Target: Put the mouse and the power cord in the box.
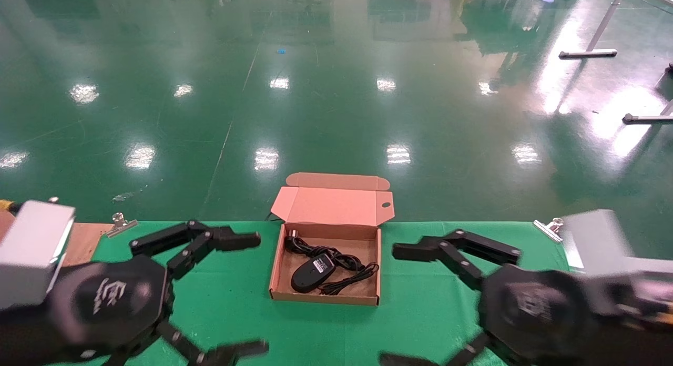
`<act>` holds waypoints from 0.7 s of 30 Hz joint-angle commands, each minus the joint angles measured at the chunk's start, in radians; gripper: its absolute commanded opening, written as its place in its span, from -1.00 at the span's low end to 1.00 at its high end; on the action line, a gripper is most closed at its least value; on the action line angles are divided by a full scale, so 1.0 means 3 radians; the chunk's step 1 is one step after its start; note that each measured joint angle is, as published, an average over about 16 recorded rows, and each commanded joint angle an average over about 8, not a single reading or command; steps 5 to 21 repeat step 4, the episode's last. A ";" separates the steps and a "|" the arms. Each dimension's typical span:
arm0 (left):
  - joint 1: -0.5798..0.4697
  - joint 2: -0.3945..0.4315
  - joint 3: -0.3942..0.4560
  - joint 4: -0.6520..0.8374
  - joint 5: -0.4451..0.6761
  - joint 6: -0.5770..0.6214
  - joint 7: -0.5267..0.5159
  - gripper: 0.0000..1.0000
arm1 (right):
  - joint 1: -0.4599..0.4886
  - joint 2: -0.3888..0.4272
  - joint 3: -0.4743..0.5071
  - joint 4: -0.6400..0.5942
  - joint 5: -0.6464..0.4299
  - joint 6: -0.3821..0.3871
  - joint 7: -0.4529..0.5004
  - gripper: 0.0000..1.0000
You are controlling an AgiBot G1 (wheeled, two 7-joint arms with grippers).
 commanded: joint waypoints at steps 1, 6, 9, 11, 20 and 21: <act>0.0033 -0.0006 -0.0099 -0.0079 -0.0040 0.0150 -0.0122 1.00 | -0.0109 0.0135 0.0197 0.0108 0.0155 -0.0160 0.0082 1.00; 0.0046 -0.0008 -0.0137 -0.0110 -0.0055 0.0209 -0.0170 1.00 | -0.0151 0.0188 0.0272 0.0149 0.0215 -0.0222 0.0113 1.00; 0.0046 -0.0008 -0.0137 -0.0110 -0.0055 0.0209 -0.0170 1.00 | -0.0151 0.0188 0.0272 0.0149 0.0215 -0.0222 0.0113 1.00; 0.0046 -0.0008 -0.0137 -0.0110 -0.0055 0.0209 -0.0170 1.00 | -0.0151 0.0188 0.0272 0.0149 0.0215 -0.0222 0.0113 1.00; 0.0046 -0.0008 -0.0137 -0.0110 -0.0055 0.0209 -0.0170 1.00 | -0.0151 0.0188 0.0272 0.0149 0.0215 -0.0222 0.0113 1.00; 0.0046 -0.0008 -0.0137 -0.0110 -0.0055 0.0209 -0.0170 1.00 | -0.0151 0.0188 0.0272 0.0149 0.0215 -0.0222 0.0113 1.00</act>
